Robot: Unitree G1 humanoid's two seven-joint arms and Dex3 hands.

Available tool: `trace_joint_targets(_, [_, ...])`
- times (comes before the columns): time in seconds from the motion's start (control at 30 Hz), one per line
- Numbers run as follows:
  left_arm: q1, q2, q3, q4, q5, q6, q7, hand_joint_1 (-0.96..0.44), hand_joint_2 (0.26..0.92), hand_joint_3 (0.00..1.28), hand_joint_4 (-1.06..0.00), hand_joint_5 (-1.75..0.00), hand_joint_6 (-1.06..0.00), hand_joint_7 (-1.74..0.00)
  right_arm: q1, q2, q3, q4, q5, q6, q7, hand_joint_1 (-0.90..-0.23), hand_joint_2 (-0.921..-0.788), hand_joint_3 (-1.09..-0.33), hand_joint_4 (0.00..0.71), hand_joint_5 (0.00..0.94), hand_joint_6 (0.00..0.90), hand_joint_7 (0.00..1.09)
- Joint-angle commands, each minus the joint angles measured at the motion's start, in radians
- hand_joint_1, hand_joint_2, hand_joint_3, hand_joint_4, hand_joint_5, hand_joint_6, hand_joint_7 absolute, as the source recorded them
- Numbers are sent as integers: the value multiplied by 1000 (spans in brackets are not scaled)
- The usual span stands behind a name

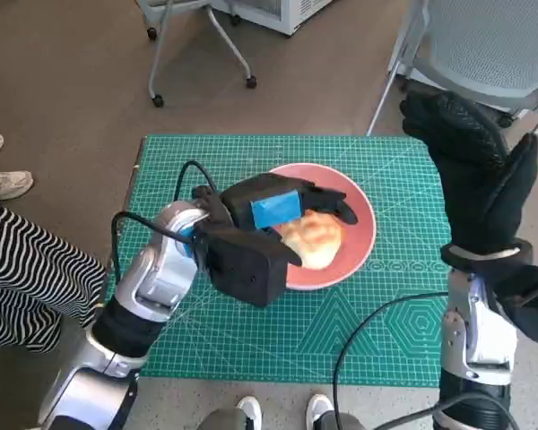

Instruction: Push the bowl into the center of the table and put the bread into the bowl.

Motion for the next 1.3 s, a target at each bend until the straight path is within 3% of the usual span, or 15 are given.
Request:
trace_joint_targets(0.03, [19, 14, 23, -28, -9, -5, 0, -234, 811, 63, -175, -7, -260, -202, 16, -2, 1, 1, -15, 3, -12, -659, -921, -674, 144, 1, 0, 588])
trace_joint_targets(0.33, [-1, 4, 151, -75, -177, 65, -53, -292, 811, 41, -112, 0, -245, -157, 1, -7, -1, 10, -8, 4, -13, -666, -921, -672, 146, 2, 0, 589])
trace_joint_targets(0.47, [-5, -11, 207, -99, -227, 61, -16, -329, 818, 35, -103, 0, -243, -145, -11, -6, -1, 10, -3, 11, -15, -672, -921, -669, 147, 2, 3, 591])
trace_joint_targets(0.7, [-3, -9, 212, -106, -239, 62, -5, -354, 829, 26, -98, 0, -246, -130, -13, -6, -1, 11, -2, 12, -15, -674, -921, -665, 150, 3, 7, 591])
trace_joint_targets(0.8, [6, -77, 307, -87, -336, -13, 74, -411, 860, 41, -103, -2, -243, -125, -37, -8, -1, 1, 4, 34, -24, -678, -921, -642, 155, 6, 17, 594])
trace_joint_targets(0.9, [17, -140, 369, -86, -428, -54, 118, -585, 905, 169, -122, -10, -234, -119, -50, -6, 5, -14, -2, 47, -32, -679, -921, -603, 162, 8, 33, 594])
trace_joint_targets(0.97, [27, -177, 393, -98, -488, -61, 129, -617, 913, 248, -126, -10, -228, -120, -55, -5, 10, -23, -7, 53, -37, -679, -921, -596, 164, 8, 37, 594])
trace_joint_targets(1.1, [47, -233, 417, -112, -577, -75, 149, -634, 919, 373, -124, -7, -210, -127, -65, -7, 16, -29, -10, 57, -38, -679, -921, -595, 166, 9, 43, 592])
trace_joint_targets(1.17, [53, -254, 424, -110, -606, -86, 157, -638, 920, 434, -110, -3, -97, -309, -71, -7, 18, -28, -8, 55, -34, -680, -921, -601, 168, 9, 46, 591])
trace_joint_targets(1.3, [65, -273, 425, -98, -603, -143, 178, -641, 921, 470, -94, -1, -25, -384, -82, -8, 24, -25, -11, 49, -28, -687, -921, -609, 170, 9, 46, 588])
